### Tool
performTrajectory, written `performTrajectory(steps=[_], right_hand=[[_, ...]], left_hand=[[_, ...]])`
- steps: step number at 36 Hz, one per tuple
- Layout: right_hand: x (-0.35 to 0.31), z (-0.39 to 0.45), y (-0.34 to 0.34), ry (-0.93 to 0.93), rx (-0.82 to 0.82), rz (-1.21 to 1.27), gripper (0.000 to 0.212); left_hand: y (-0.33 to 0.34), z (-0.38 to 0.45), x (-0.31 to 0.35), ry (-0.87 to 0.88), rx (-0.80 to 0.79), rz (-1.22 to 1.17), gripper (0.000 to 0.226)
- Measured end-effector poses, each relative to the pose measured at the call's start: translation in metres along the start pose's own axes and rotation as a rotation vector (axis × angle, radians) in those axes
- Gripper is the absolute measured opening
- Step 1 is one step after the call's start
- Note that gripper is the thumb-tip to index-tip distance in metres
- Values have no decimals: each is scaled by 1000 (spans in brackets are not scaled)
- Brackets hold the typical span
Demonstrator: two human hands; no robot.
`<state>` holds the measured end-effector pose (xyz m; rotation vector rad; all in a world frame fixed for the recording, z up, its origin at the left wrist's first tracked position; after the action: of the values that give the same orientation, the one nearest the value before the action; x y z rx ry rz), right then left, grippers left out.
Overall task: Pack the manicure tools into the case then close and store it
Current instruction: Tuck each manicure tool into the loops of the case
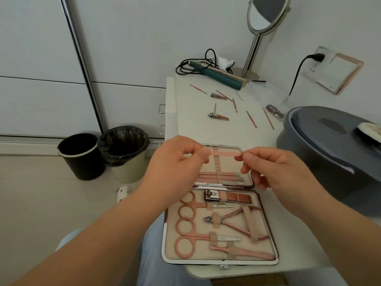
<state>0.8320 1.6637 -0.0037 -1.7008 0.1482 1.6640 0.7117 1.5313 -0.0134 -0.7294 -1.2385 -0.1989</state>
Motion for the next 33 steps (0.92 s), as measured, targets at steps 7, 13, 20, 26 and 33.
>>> performTrajectory(steps=[7, 13, 20, 26, 33], right_hand=[[12, 3, -2, 41, 31, 19, 24], [16, 6, 0, 28, -6, -41, 20], [18, 8, -8, 4, 48, -5, 10], [28, 2, -24, 32, 74, -147, 11], [31, -1, -34, 45, 121, -252, 8]], left_hand=[[7, 5, 6, 109, -27, 183, 31], [10, 7, 4, 100, -52, 239, 32], [13, 5, 5, 133, -62, 311, 26], [12, 6, -7, 117, -134, 303, 16], [13, 5, -13, 142, -161, 307, 15]])
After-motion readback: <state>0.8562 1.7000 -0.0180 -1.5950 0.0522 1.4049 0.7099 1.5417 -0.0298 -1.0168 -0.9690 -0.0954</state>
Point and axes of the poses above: each hand's wrist, its own z-axis towards the middle knuckle, its own y-axis out of the palm, x = y × z, the point moved 8 cm from there along z, towards the middle knuckle, and after that the axes turned 8 degrees about -y, right-handed, at the moved point
